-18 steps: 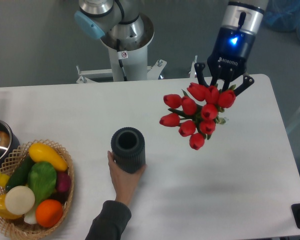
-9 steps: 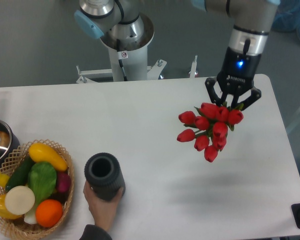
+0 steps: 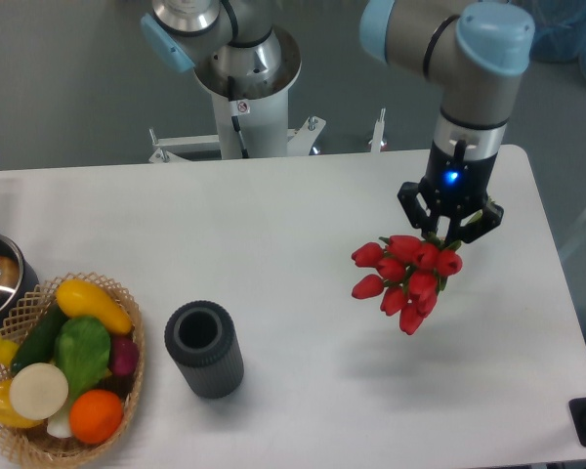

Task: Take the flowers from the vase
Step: 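Carry the held tulips away from the vase and hold them aloft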

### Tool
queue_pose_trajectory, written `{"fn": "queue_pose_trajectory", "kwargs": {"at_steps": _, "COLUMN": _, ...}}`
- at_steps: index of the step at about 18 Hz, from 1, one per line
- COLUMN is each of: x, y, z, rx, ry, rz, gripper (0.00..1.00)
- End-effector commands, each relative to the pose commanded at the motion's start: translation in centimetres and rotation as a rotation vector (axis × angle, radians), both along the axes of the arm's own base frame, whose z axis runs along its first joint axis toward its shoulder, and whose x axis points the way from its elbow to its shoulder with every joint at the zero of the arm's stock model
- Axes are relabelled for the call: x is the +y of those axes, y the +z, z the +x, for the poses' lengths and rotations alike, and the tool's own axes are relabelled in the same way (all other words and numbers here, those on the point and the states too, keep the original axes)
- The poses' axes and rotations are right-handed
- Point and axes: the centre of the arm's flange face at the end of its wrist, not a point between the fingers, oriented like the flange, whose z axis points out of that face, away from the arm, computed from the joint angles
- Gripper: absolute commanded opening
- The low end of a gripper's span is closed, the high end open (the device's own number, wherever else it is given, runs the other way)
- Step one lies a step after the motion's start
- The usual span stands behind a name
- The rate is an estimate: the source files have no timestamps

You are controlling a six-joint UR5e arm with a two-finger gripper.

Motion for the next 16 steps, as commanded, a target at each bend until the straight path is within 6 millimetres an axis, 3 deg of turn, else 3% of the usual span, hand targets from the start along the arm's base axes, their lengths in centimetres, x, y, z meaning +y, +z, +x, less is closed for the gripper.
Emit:
{"fn": "queue_pose_trajectory", "kwargs": {"at_steps": 8, "x": 0.3, "y": -1.0, "z": 0.6, "rx": -0.002, "ry": -0.027, "rz": -0.099, "gripper": 0.03}}
{"fn": "queue_pose_trajectory", "kwargs": {"at_steps": 16, "x": 1.6, "y": -0.4, "z": 0.7, "rx": -0.008, "ry": -0.067, "rz": -0.173, "gripper": 0.03}}
